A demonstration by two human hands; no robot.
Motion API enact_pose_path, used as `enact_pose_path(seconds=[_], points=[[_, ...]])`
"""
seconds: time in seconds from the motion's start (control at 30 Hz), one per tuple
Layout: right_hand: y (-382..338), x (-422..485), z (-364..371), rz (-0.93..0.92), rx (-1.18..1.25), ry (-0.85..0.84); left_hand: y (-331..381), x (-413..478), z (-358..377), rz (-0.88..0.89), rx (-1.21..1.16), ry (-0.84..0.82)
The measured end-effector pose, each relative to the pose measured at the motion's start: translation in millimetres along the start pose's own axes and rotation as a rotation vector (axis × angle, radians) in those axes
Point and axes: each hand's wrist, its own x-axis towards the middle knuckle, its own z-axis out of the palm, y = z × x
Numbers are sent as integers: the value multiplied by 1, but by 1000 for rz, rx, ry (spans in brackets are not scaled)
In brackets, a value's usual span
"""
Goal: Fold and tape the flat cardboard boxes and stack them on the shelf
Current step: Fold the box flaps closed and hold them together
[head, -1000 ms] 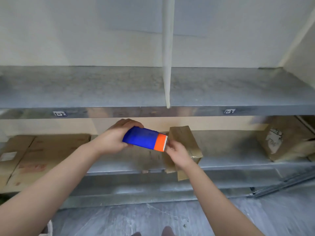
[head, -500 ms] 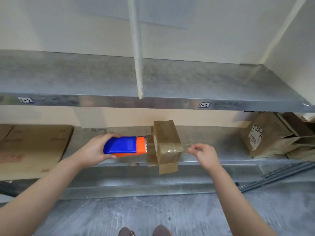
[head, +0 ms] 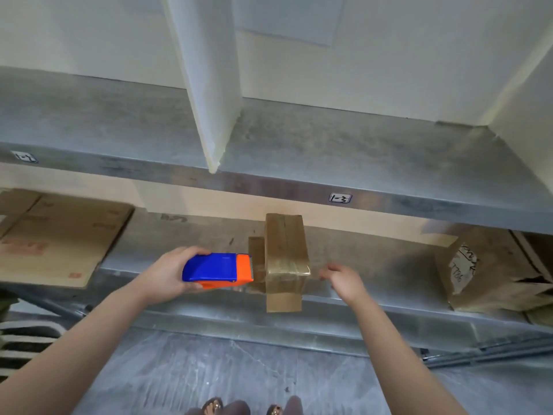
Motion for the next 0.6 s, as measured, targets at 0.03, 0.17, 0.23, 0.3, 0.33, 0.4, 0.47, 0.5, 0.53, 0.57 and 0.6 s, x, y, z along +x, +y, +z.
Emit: enact_pose_path(seconds=[0.03,0.17,0.23,0.3,0.33,0.4,0.47,0.5,0.53,0.57,0.6], points=[[0,3,3,20,37,-31,2,0,3,-12,3,2],[6,12,21,21,110,-71,11,4,13,-24,18,15],[9,13,32,17,145,-72,16,6,16,-13,27,23],[9,13,39,2,140,-52,20,7,18,-5,46,35],[9,14,40,-11,85,-39,22,7,18,-3,60,46],[12,14,41,-4,-69,-19,23,7,17,-4,78,71],[17,10,43,-8,-133,24,23,5,15,-13,86,80],[20,6,43,-54,-126,62,24,5,14,-24,91,76],[22,1,43,-133,-98,101,24,4,14,-36,96,72],[23,-3,43,-227,-50,129,25,4,14,-42,98,70],[21,-6,41,-316,7,139,26,4,14,-40,101,71]])
